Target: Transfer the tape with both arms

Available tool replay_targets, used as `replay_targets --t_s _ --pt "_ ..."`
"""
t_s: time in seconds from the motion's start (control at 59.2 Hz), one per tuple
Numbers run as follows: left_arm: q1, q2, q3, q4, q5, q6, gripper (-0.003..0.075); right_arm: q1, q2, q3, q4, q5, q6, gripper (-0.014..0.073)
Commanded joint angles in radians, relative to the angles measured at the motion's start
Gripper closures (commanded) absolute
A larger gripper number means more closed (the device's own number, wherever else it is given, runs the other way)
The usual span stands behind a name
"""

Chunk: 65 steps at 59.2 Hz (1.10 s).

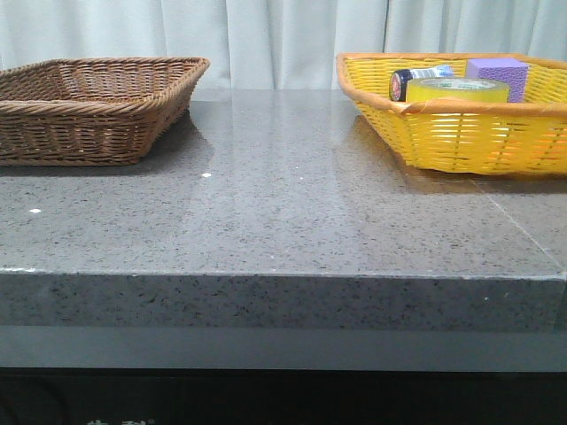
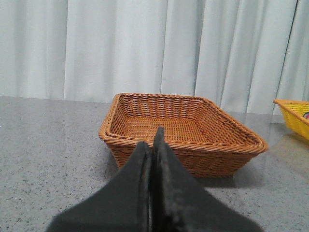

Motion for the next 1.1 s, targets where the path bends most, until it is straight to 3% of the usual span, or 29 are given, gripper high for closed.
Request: replay_targets --t_s 0.0,0.321,0.642,0.777,1.081 --pt "-0.005 -0.018 -0.052 -0.005 -0.068 -0.011 0.0740 -0.005 -0.027 -0.083 -0.009 -0.067 -0.003 0.0662" --pt "-0.005 0.058 -0.388 -0.005 0.154 -0.011 0.0740 -0.005 0.007 -0.388 -0.038 0.199 -0.003 0.0662" --pt "-0.005 0.300 -0.703 -0.005 0.473 -0.011 0.0740 -0.005 0.220 -0.680 -0.047 0.454 -0.003 0.0662" --pt "-0.005 0.391 -0.751 -0.005 0.582 -0.011 0.0740 -0.005 0.306 -0.731 -0.047 0.545 -0.003 0.0662" --pt "-0.005 0.537 -0.727 -0.047 0.624 -0.011 0.0740 -0.005 0.441 -0.731 -0.042 0.566 -0.003 0.0662"
